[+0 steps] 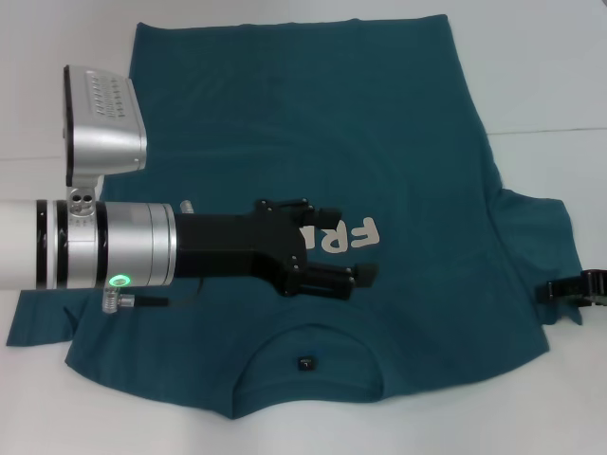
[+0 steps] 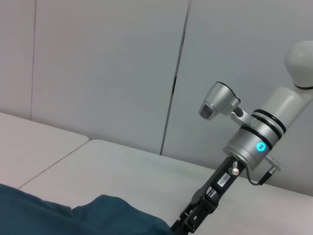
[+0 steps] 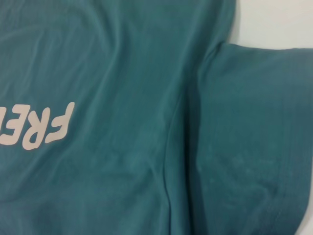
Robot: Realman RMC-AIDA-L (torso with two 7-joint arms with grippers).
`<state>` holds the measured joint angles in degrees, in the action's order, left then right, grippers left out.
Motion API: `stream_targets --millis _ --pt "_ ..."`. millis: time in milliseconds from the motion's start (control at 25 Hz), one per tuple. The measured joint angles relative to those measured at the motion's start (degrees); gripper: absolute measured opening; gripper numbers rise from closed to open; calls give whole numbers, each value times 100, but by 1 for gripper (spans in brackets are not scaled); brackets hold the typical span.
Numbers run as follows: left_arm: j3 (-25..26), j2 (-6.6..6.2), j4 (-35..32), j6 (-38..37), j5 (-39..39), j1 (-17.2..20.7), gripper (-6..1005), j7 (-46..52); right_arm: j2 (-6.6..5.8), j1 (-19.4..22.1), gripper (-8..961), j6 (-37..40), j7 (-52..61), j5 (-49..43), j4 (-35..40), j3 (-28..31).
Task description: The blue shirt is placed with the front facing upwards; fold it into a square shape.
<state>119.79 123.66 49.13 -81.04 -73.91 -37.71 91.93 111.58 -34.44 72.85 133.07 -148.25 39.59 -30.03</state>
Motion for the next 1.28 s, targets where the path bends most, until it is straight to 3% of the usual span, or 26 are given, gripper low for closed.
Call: stream_targets --millis 1080,1280 --pt "0 -2 -34 54 0 1 925 -44 -29 -69 731 -64 139 -47 -137 -12" --pt "0 0 -29 54 0 0 924 -44 -31 -89 530 -84 142 -49 -164 -12"
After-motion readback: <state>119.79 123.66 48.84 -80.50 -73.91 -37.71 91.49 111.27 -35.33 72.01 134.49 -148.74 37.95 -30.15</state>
